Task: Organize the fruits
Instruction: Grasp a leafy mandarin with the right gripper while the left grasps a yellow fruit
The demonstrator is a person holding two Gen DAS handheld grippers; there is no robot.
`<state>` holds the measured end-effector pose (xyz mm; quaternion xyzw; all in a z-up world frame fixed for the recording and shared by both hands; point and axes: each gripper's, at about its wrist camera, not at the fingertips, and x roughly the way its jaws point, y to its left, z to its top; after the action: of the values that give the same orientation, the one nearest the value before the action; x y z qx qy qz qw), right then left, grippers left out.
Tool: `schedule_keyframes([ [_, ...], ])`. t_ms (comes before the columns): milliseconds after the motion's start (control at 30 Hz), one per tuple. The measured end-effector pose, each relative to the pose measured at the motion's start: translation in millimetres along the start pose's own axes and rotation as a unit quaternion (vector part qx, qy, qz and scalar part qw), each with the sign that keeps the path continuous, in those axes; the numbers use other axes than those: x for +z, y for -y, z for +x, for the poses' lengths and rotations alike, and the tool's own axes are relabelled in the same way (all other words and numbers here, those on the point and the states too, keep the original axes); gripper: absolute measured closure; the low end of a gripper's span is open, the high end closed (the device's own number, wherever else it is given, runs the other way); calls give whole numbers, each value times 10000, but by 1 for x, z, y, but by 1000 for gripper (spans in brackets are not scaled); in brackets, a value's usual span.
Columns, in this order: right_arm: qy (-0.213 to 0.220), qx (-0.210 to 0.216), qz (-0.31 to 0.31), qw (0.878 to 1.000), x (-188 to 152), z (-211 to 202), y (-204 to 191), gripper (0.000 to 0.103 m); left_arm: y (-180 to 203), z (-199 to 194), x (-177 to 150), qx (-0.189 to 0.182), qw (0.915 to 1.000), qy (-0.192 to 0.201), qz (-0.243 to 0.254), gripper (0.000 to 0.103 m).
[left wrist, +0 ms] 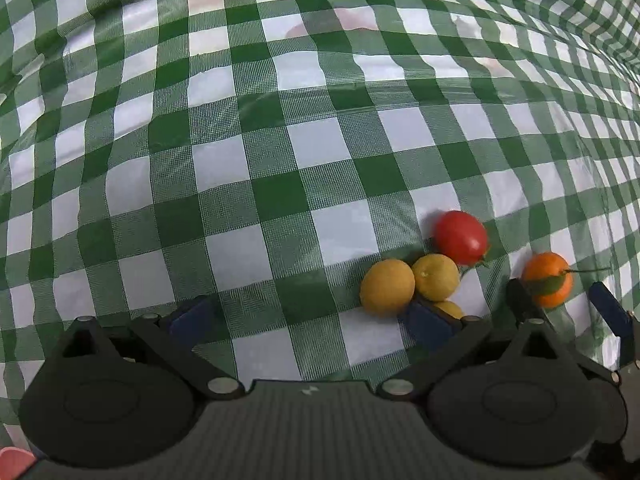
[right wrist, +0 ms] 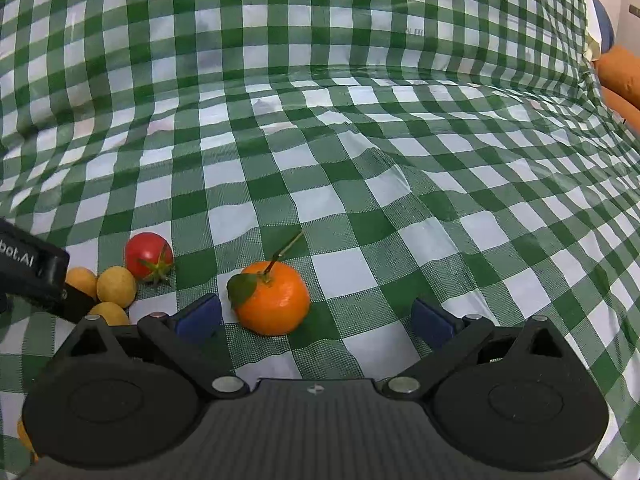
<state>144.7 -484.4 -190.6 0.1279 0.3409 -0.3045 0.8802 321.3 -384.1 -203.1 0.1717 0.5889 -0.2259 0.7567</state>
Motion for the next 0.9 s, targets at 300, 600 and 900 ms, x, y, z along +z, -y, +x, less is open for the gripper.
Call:
schedule_keyframes([
  [300, 97, -130, 6, 9999, 0, 4, -1, 1, 10, 4, 17, -28, 9999, -87, 104, 10],
  [600, 206, 477, -386, 9979, 5, -4, -9, 62, 12, -20, 3, -202, 9995, 187, 149, 74],
  [900, 654, 10, 307, 9974, 20, -20, 17, 62, -16, -104, -54, -450, 9966, 645, -260, 74],
])
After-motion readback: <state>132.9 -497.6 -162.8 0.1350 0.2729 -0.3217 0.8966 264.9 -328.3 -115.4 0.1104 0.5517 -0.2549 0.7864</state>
